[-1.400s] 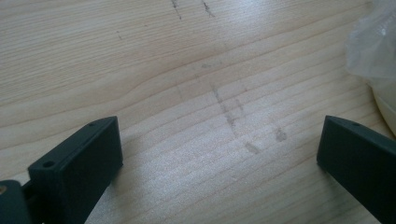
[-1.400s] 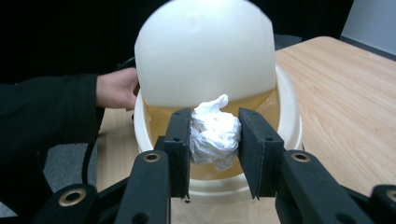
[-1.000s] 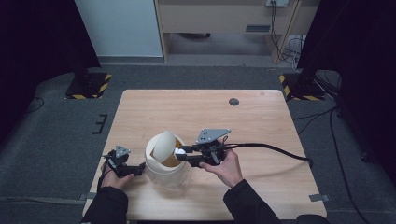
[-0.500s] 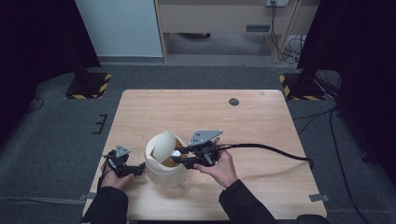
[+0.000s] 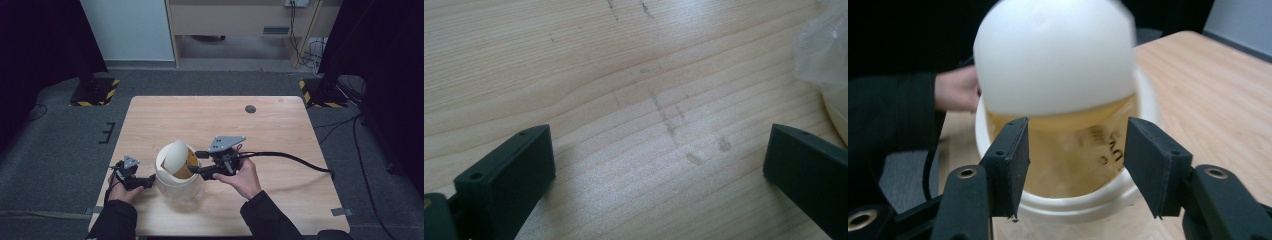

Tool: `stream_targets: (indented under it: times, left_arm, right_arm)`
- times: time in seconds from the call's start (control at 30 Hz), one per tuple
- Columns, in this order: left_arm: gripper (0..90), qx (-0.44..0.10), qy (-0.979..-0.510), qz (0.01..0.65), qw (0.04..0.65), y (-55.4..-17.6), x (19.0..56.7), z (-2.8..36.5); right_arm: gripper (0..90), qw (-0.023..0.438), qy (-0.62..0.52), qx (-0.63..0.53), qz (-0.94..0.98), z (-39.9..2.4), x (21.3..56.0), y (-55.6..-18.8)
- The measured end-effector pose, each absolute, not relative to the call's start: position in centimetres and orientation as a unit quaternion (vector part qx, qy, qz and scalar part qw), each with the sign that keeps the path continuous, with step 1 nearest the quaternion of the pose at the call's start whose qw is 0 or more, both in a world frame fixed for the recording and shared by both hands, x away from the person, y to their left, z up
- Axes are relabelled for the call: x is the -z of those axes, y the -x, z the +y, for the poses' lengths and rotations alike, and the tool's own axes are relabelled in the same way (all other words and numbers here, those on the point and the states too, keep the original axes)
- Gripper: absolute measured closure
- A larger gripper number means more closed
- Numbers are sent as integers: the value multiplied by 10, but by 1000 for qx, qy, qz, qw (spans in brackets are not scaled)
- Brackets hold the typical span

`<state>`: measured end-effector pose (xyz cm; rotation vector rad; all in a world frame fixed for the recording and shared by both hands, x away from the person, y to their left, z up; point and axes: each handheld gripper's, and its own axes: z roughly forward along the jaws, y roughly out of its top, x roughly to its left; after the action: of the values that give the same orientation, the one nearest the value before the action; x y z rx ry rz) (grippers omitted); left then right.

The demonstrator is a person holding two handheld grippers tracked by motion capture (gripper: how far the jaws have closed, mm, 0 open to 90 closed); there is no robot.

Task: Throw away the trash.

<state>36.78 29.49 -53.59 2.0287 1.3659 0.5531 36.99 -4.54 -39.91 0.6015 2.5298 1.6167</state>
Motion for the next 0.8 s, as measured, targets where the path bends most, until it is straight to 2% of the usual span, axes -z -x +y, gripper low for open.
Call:
stream_targets:
  times: [0.33,0.8]
  left_arm:
    - [0,-210,-769,518,312,-368,536,295]
    - [0,-210,-769,518,312,-368,536,295]
  right_arm:
    - [339,94,-239,-533,806,-87,390,-380]
    - [269,123,-321,-475,810,-156,438,-393]
